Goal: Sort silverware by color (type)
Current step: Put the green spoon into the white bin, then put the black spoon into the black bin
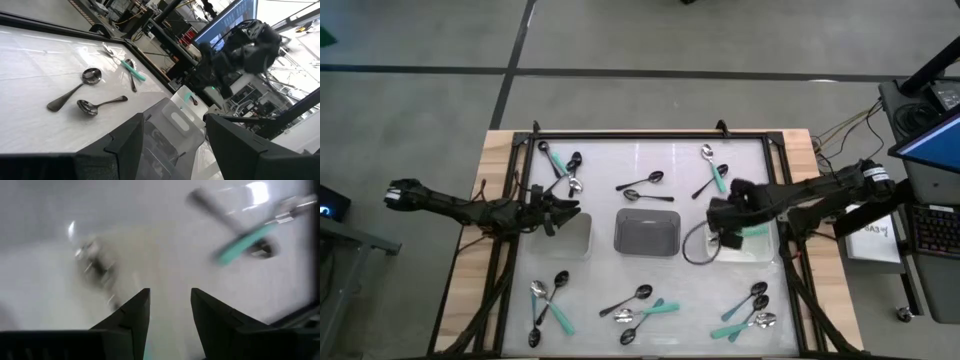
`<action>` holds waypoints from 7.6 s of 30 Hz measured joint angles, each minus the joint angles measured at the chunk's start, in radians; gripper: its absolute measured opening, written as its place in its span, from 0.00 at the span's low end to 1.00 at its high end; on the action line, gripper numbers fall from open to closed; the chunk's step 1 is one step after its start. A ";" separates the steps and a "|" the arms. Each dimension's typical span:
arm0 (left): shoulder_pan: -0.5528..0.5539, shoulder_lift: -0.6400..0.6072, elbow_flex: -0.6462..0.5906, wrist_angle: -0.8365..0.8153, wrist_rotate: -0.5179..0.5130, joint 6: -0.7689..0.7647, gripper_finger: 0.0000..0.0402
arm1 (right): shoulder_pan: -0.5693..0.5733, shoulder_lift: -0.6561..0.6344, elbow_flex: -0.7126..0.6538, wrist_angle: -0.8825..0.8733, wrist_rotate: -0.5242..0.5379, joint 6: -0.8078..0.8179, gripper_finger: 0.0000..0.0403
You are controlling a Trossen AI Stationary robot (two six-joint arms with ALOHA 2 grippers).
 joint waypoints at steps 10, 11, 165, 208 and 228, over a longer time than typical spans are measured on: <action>0.000 0.000 0.000 0.000 0.000 0.000 0.49 | -0.361 0.001 0.015 0.133 0.023 -0.088 0.34; 0.000 0.000 0.000 0.000 0.000 0.000 0.49 | -0.400 0.002 0.001 0.157 0.007 -0.145 0.34; 0.000 0.000 0.000 0.000 0.000 0.000 0.49 | -0.447 0.494 0.328 0.457 -0.329 -0.502 0.32; 0.000 0.000 0.000 0.000 0.000 0.000 0.49 | -0.487 0.731 0.495 0.486 -0.493 -0.637 0.26; 0.000 0.000 0.000 0.000 0.000 0.000 0.49 | -0.516 0.758 0.494 0.487 -0.593 -0.690 0.28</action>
